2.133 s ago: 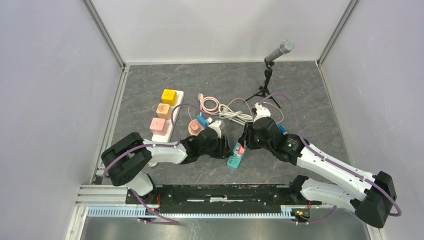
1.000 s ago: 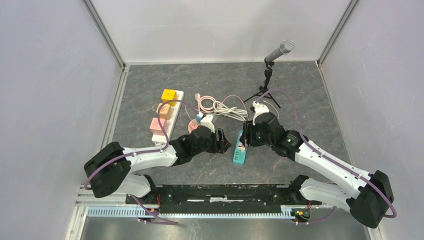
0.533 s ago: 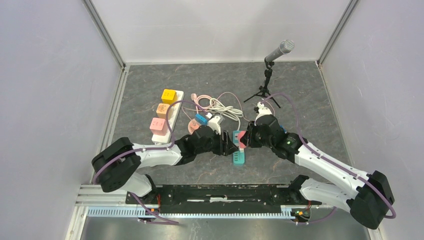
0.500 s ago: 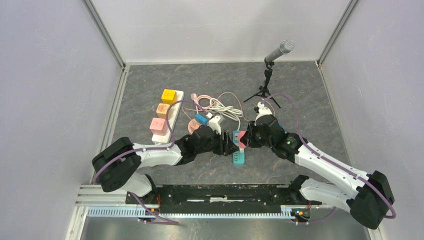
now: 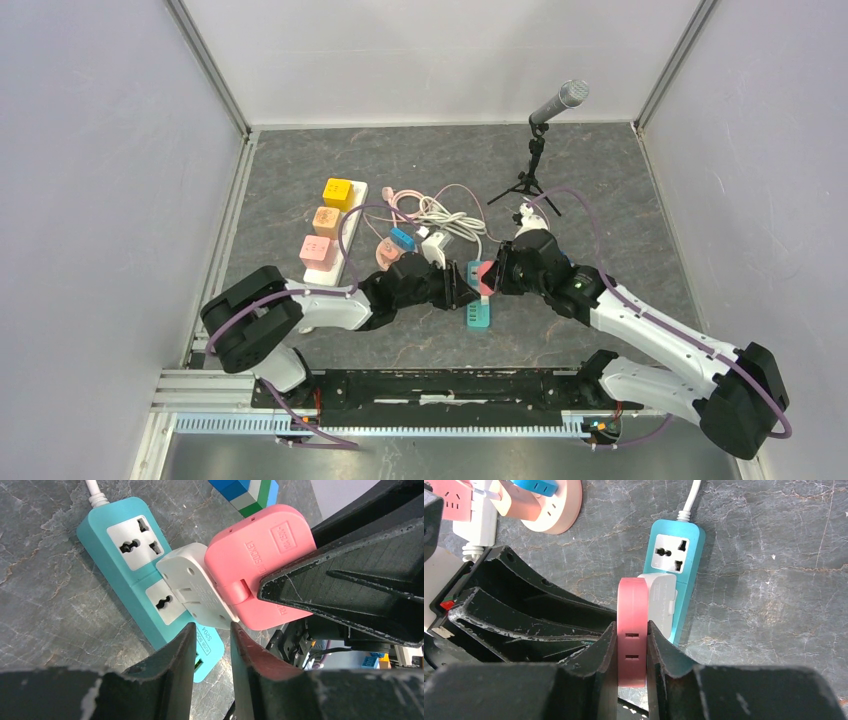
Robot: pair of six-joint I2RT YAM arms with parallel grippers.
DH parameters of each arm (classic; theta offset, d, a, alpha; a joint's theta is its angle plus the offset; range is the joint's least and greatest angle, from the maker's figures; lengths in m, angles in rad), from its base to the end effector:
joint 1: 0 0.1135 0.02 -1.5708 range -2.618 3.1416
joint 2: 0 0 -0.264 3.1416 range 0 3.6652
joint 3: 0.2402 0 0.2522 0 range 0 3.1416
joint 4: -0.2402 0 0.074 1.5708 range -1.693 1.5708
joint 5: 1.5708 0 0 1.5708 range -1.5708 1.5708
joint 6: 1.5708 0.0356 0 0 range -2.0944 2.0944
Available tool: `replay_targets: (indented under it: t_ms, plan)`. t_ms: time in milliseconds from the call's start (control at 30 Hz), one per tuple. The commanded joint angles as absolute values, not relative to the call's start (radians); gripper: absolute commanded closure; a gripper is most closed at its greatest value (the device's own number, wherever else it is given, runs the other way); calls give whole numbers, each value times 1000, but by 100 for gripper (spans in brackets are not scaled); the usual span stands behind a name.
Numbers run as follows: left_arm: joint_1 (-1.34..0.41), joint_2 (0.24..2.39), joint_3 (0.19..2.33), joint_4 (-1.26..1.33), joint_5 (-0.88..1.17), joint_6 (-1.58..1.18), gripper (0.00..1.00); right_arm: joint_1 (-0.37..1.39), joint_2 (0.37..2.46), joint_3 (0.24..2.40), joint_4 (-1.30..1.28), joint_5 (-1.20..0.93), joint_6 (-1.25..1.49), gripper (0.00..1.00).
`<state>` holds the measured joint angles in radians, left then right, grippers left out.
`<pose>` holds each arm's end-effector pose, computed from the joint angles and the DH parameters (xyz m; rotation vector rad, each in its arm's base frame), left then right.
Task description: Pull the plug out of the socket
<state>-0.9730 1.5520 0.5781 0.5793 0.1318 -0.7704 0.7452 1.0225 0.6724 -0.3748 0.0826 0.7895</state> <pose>0.1668 -0.2533 0.1666 0.3171 2.1672 -1.2097 0.1600 0.1437 0.2385 0.0975 2.3916 0.6766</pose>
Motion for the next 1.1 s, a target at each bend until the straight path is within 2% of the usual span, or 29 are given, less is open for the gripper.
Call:
replay_targets:
  t_ms: [0, 267, 467, 767, 1067]
  plan:
    - [-977, 1568, 571, 667, 121, -801, 62, 745, 1006, 667, -342, 67, 812, 100]
    - [-977, 1549, 561, 677, 118, -824, 54, 740, 1007, 660, -317, 51, 822, 100]
    - [-977, 1588, 558, 712, 138, -850, 52, 732, 995, 652, -282, 22, 840, 100]
    - [-977, 1606, 576, 545, 10, -873, 57, 702, 953, 619, -214, -42, 859, 100]
    - [-975, 1608, 581, 480, -37, -884, 57, 674, 895, 602, -151, -70, 859, 100]
